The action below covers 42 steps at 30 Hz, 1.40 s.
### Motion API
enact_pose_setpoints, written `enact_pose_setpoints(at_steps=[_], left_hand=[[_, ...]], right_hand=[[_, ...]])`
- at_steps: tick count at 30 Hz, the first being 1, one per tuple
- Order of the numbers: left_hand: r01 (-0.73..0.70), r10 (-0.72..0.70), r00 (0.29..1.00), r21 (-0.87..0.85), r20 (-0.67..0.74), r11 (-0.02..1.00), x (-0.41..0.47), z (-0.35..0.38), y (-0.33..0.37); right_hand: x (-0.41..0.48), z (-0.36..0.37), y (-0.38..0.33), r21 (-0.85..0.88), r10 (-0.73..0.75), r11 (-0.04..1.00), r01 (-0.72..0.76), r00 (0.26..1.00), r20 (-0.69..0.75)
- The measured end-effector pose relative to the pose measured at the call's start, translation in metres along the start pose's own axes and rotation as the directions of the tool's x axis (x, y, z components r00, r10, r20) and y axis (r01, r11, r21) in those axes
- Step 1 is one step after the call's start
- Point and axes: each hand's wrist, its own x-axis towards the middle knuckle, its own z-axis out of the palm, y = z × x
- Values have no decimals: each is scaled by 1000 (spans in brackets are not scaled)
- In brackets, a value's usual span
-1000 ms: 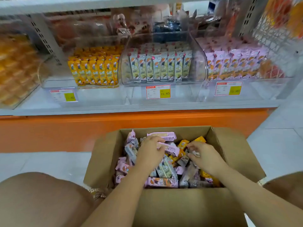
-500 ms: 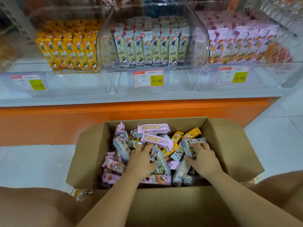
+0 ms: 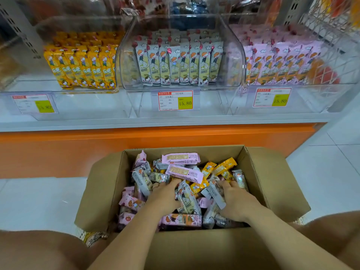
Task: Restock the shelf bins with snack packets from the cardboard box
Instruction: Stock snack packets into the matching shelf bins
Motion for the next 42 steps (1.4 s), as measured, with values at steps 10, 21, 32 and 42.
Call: enact_pose_setpoints(at_steps=[10, 21, 32, 42], left_hand=[[-95, 107, 994, 219, -40, 971, -3, 1, 22], [-261, 263, 964, 364, 45, 894, -15, -9, 25], [-310, 308, 949, -27, -73, 950, -43, -50, 51], [-456, 420, 815, 7, -399, 890, -112, -162, 82]], right_hand=[[-3, 5, -10, 124, -35, 991, 55, 987, -154], [-8, 5, -14, 558, -43, 829, 32, 999, 7], [-30, -18, -19, 522, -137, 823, 223, 970, -199], [-91, -113, -54, 292, -484, 712, 639, 747, -457]])
